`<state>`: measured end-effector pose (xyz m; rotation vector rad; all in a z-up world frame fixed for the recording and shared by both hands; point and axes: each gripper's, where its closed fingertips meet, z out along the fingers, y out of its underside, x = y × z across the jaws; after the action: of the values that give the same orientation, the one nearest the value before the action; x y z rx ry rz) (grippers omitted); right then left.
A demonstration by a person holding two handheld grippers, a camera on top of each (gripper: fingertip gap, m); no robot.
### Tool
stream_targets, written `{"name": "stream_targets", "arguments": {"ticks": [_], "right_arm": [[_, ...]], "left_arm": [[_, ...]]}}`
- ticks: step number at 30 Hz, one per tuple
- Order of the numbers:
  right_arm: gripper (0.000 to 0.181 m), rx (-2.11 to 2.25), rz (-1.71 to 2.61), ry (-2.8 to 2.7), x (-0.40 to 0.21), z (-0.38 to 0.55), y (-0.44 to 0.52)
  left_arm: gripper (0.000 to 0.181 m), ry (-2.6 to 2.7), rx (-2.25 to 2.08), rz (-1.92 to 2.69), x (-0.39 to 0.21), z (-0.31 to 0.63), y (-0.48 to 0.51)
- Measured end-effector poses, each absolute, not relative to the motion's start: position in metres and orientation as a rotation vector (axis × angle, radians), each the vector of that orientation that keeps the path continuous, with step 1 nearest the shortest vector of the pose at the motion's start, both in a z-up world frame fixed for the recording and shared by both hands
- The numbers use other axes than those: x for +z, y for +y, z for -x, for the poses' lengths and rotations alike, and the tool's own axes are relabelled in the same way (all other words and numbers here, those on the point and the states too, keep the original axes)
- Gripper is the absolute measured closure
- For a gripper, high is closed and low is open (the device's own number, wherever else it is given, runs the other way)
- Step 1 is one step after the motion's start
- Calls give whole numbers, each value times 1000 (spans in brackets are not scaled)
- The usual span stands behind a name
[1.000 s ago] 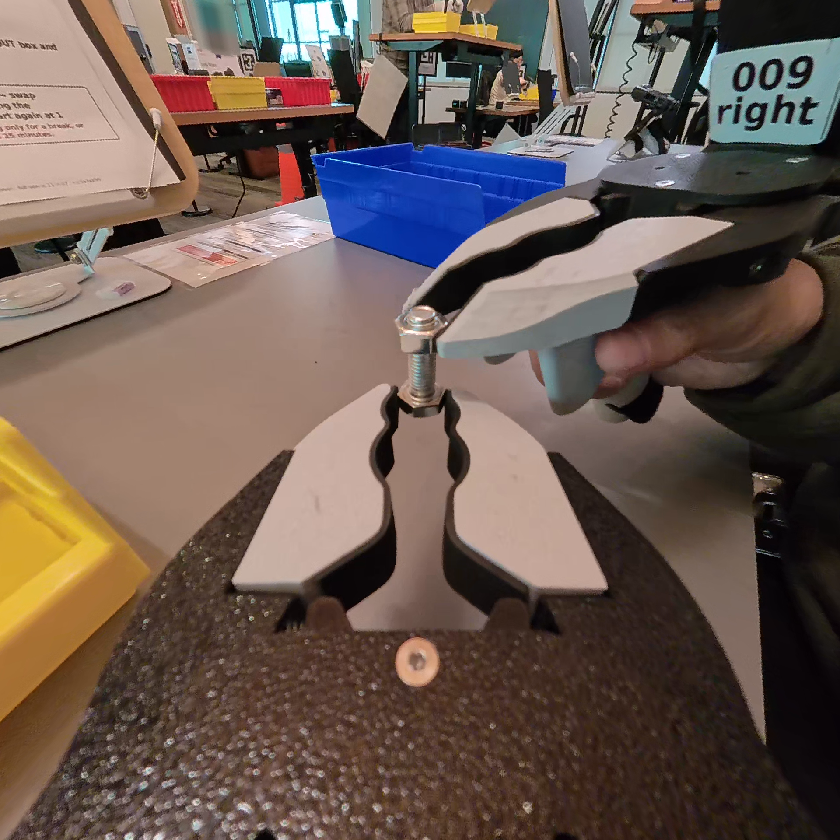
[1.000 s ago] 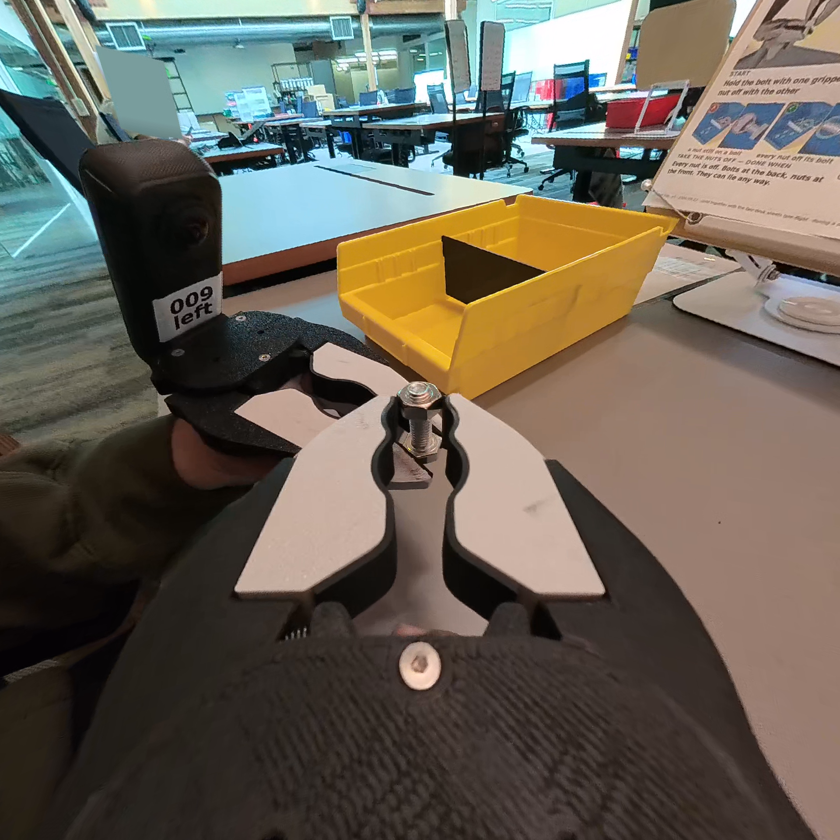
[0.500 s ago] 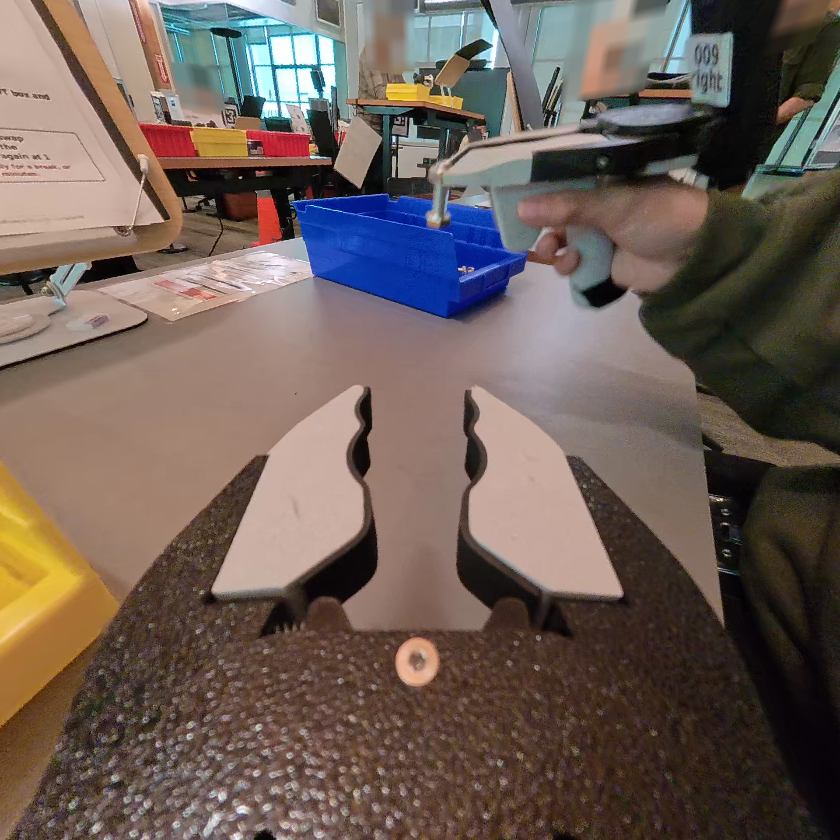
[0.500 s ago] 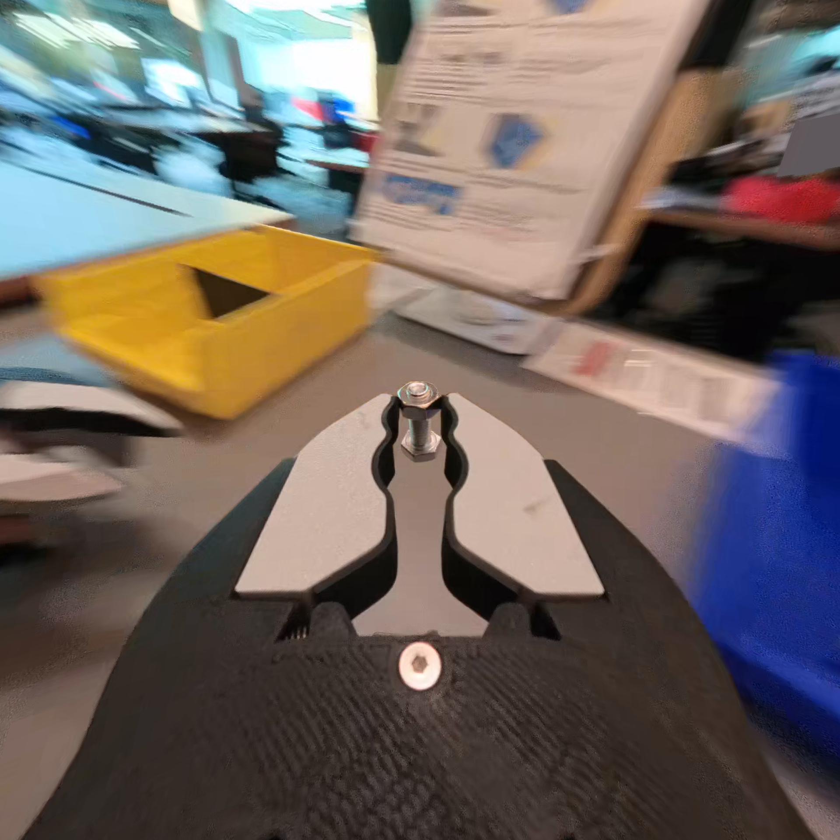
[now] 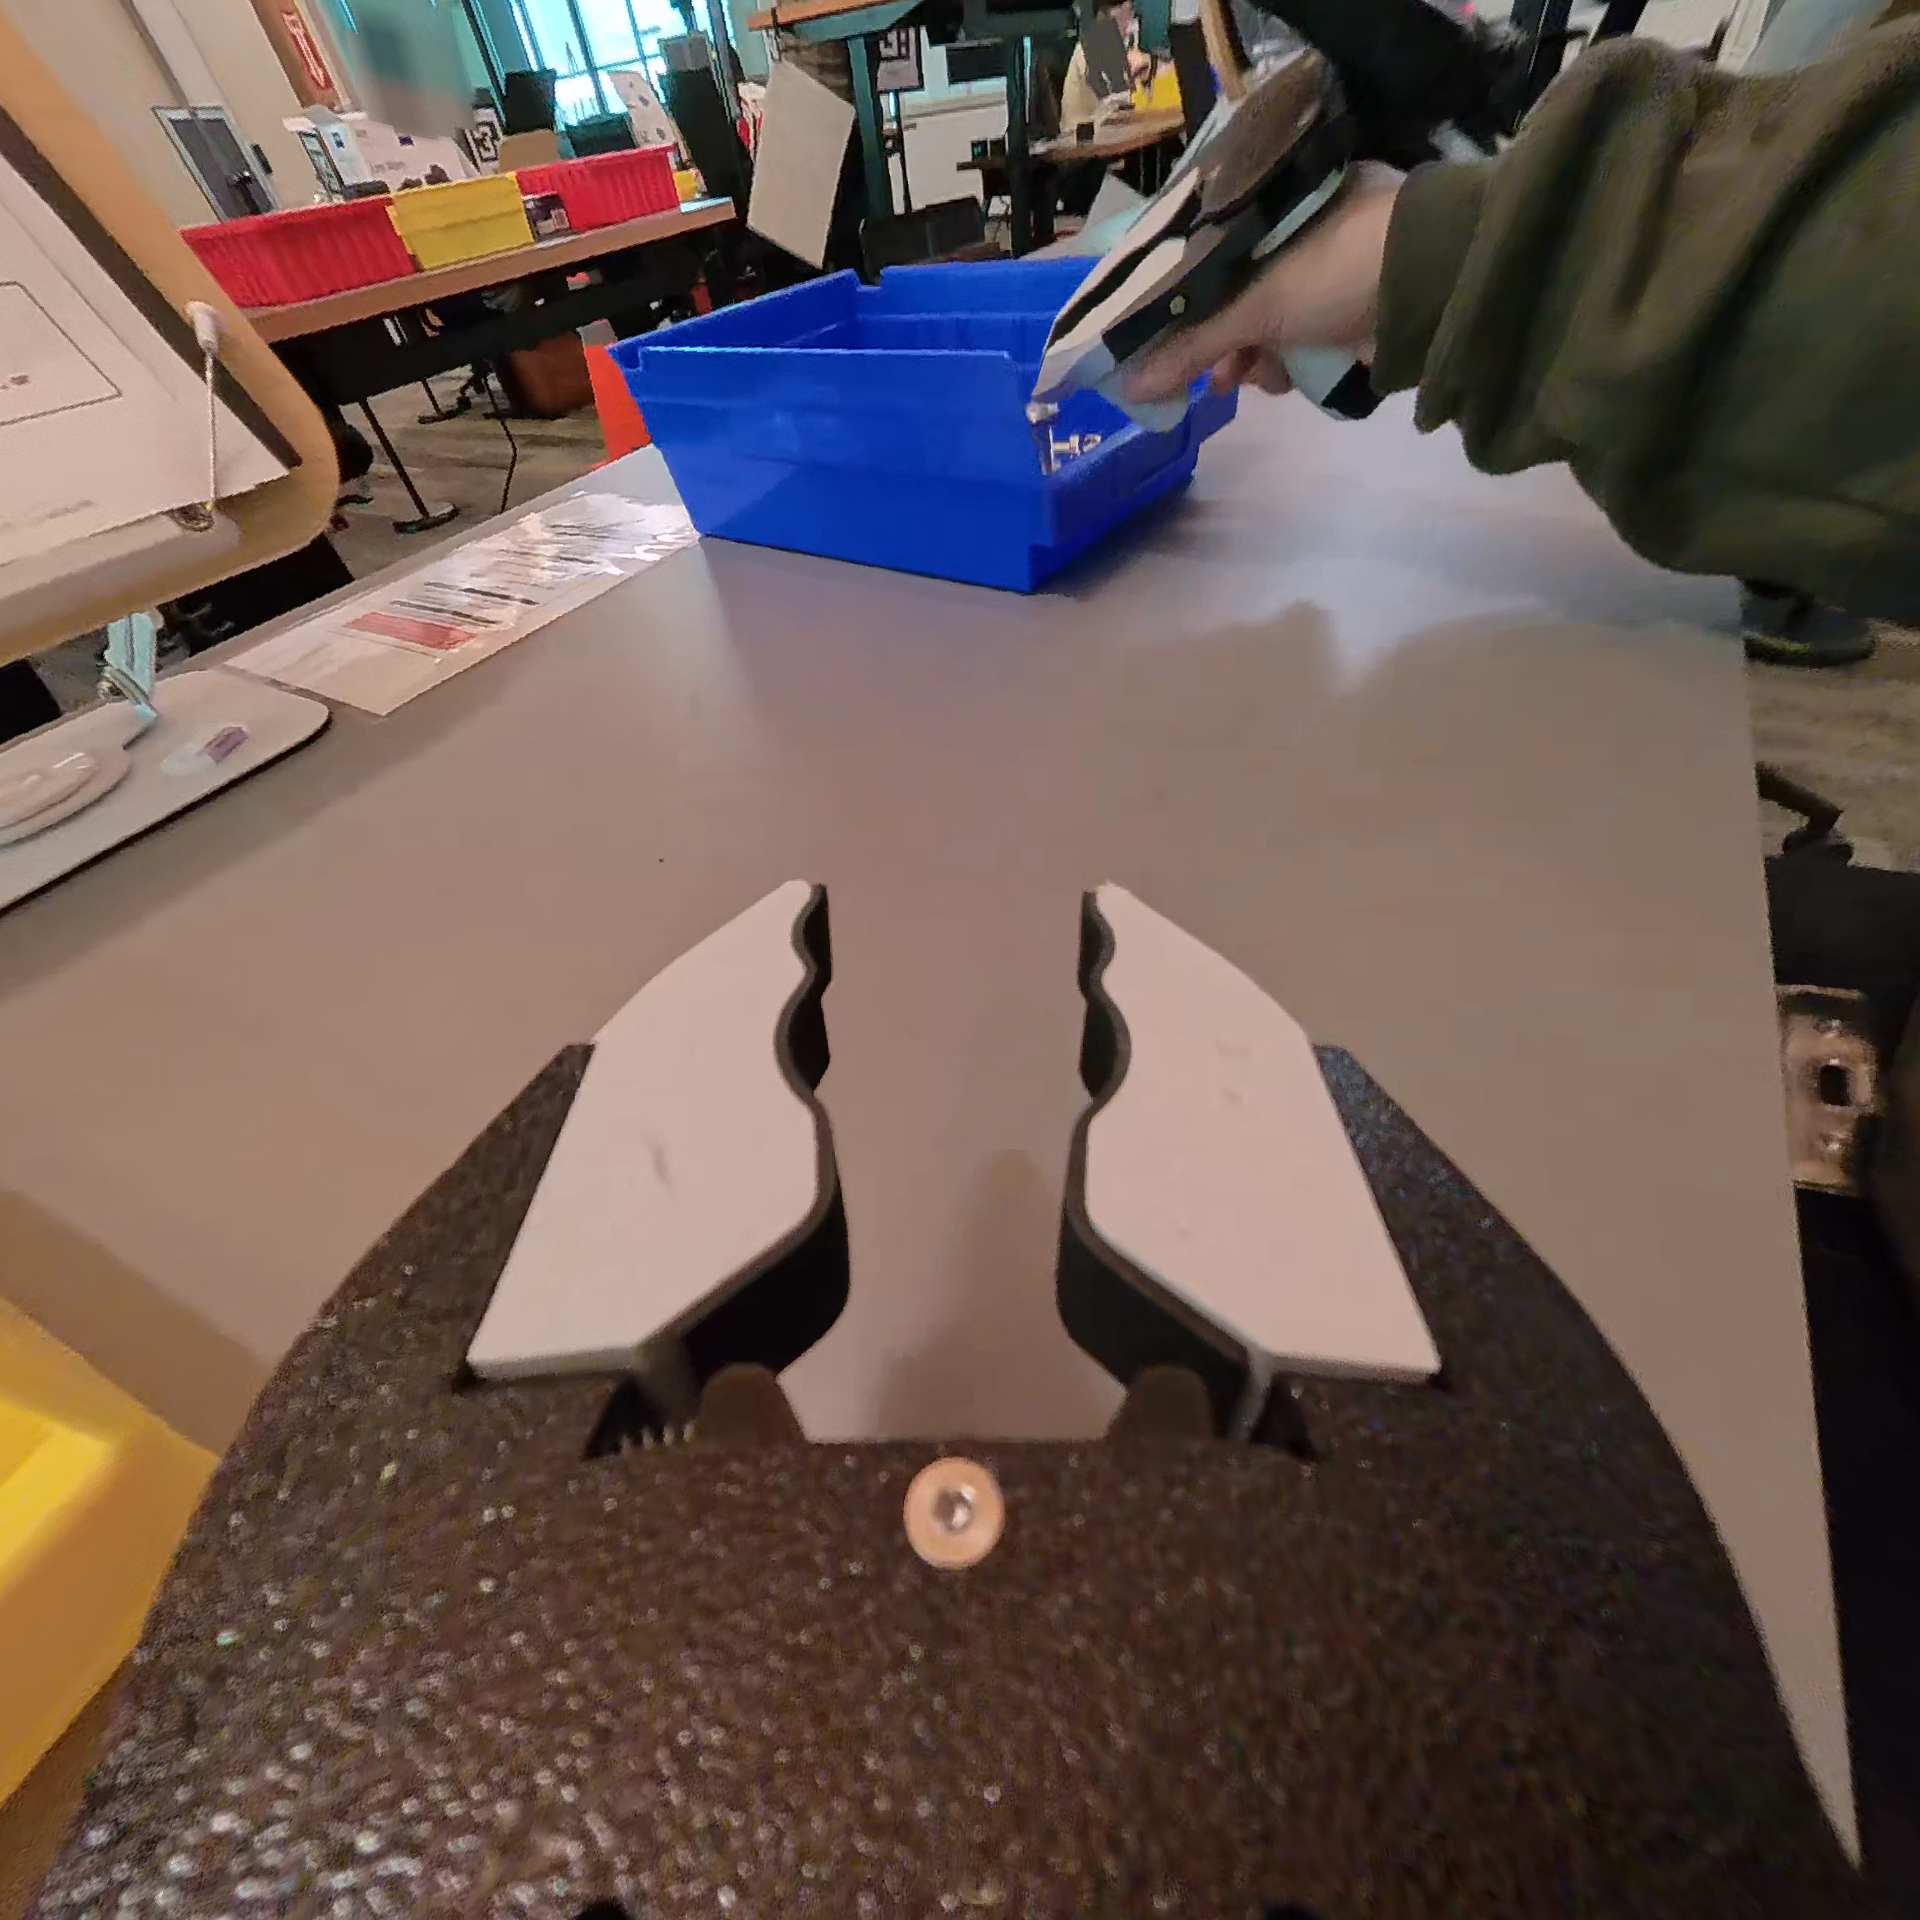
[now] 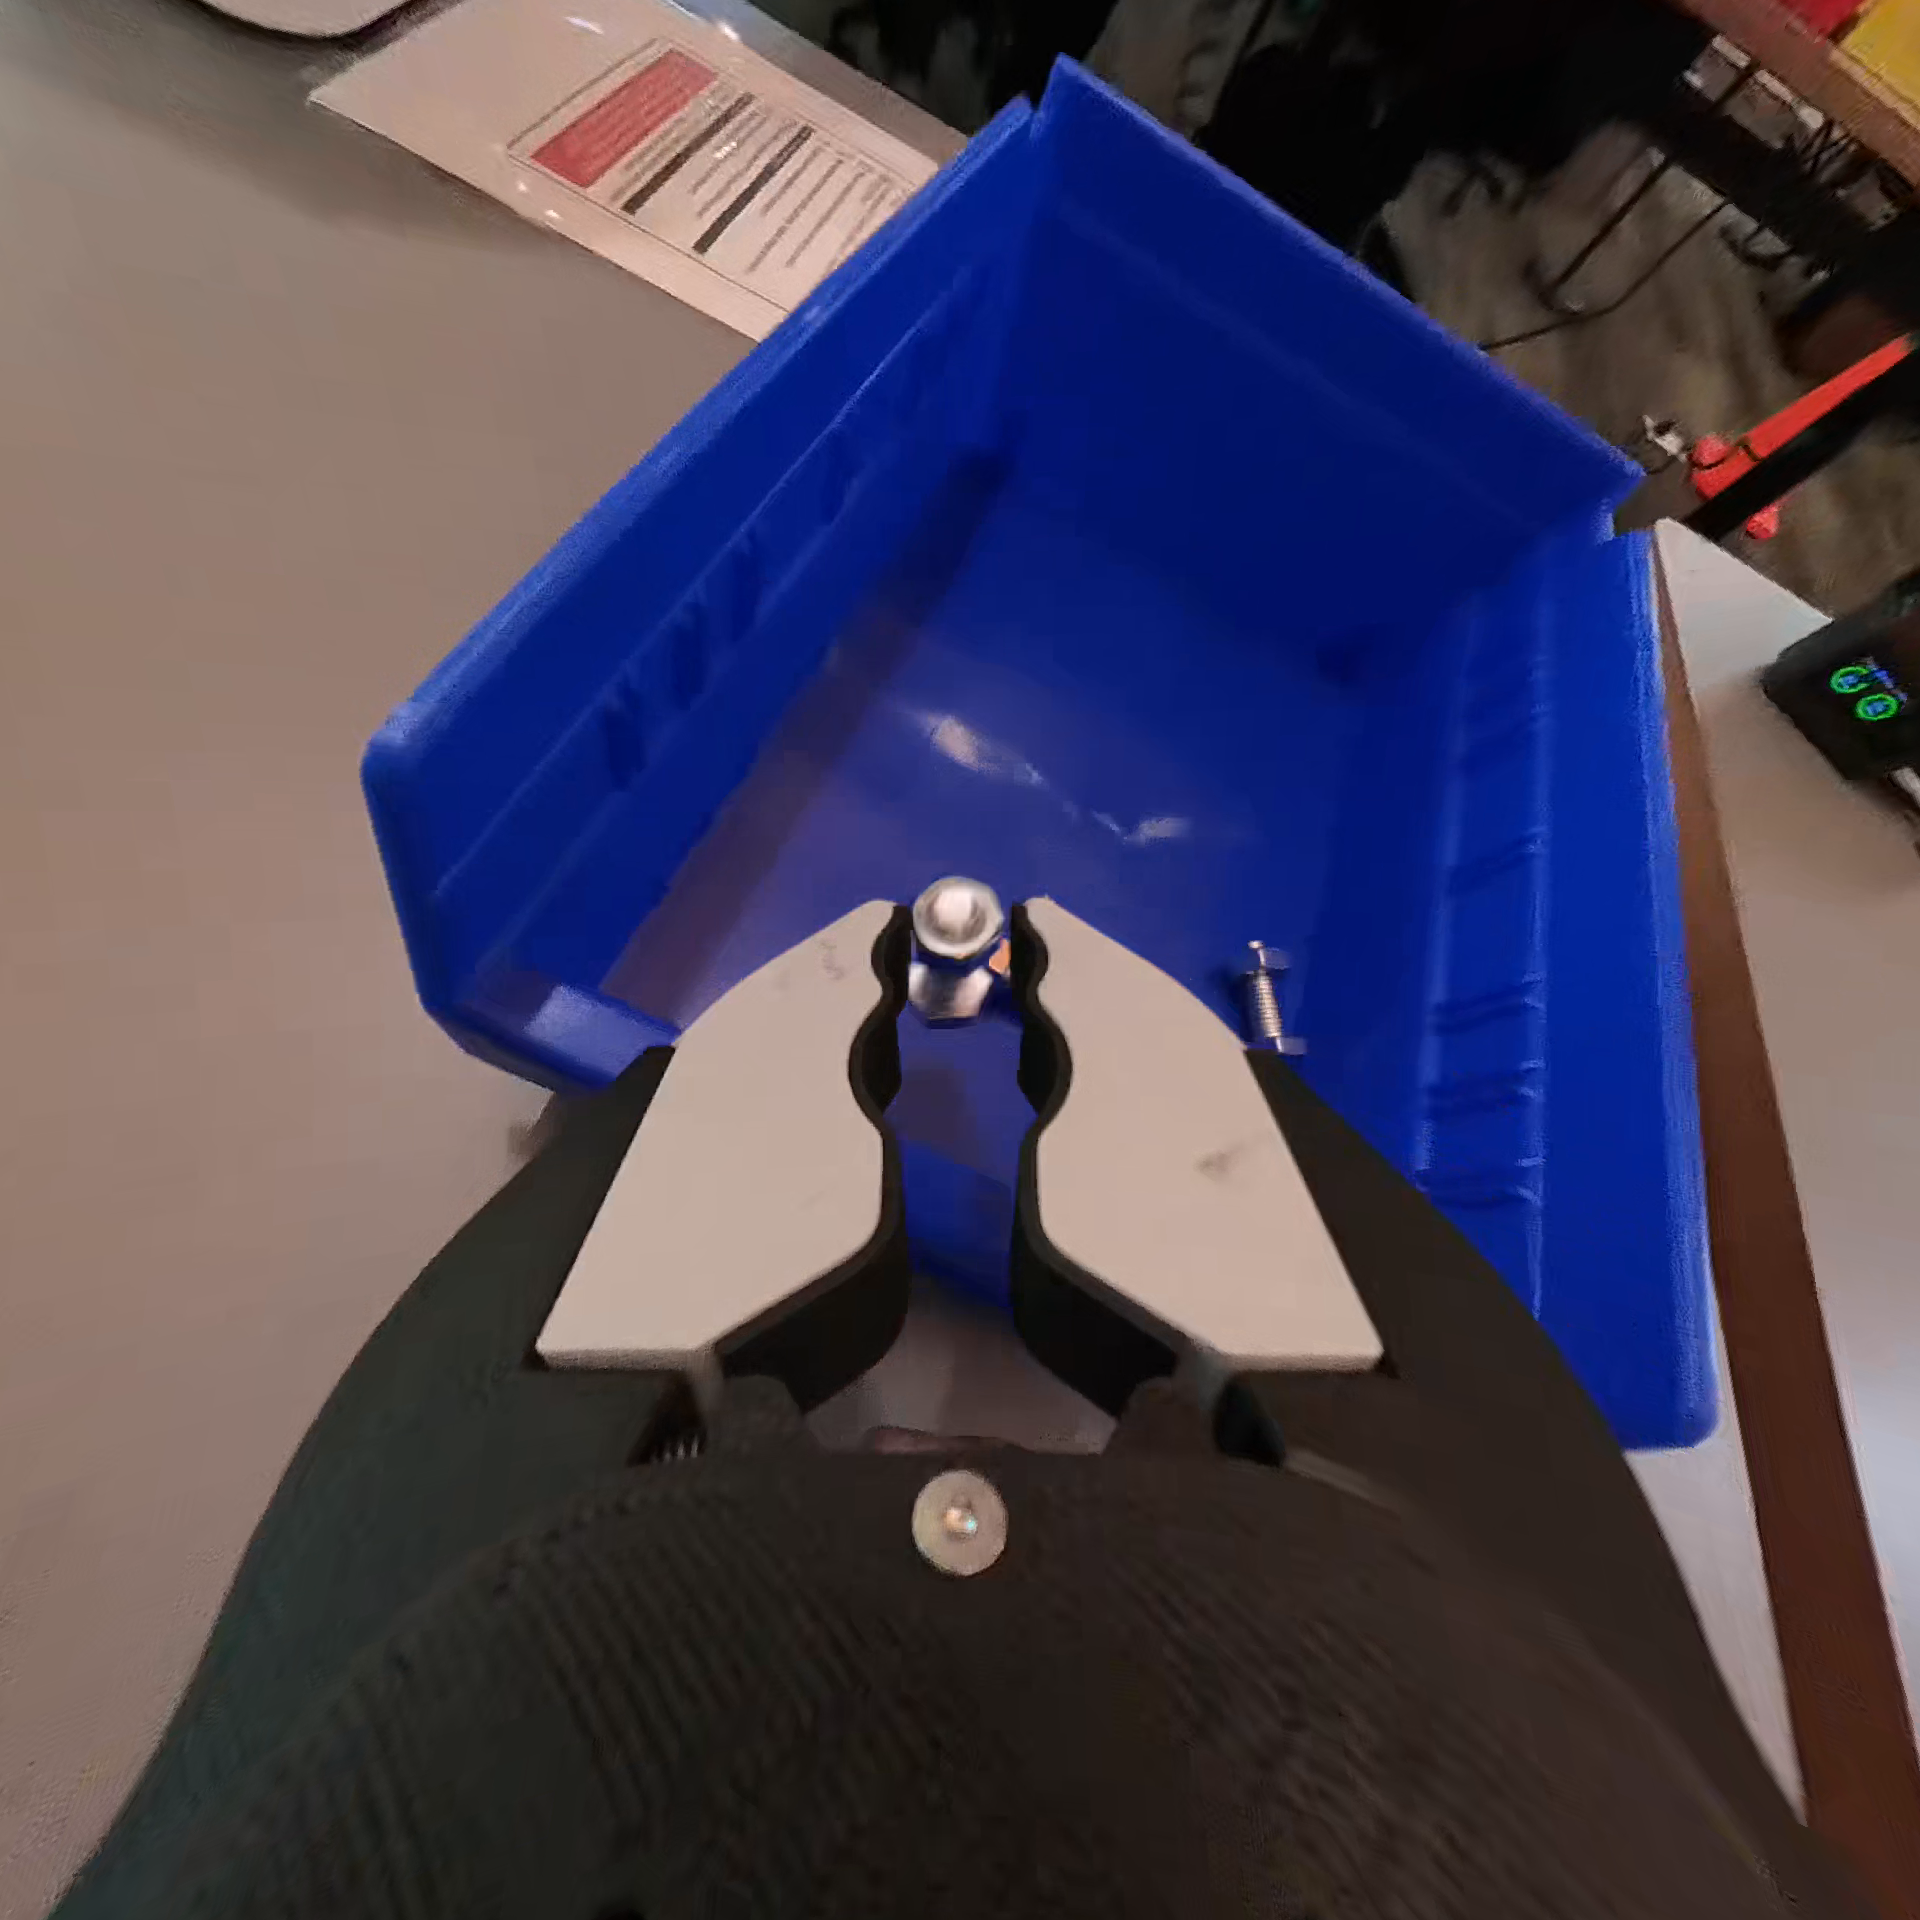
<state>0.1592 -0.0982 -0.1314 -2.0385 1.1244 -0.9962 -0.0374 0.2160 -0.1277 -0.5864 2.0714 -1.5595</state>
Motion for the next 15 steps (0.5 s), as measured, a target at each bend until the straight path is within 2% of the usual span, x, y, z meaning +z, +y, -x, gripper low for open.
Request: {"name": "stream_targets", "arguments": {"ticks": [3,7,10,15], "right_arm": [[146,-1014,1922,1129,-121,-146,-107],[146,-889,1685,1114,-102,-88,-103],[148,-888,1637,1091,-105,-47,-104],[149,-914,1412,1127,-95,-26,-117]], "left_arm": [[119,2076,-1538,617,-130,36,210],[100,2086,-1604,663,-126,31,179],[97,2059,-1683,640,-103,8,128],[105,2151,-1644,798,-55,-73,31]]}}
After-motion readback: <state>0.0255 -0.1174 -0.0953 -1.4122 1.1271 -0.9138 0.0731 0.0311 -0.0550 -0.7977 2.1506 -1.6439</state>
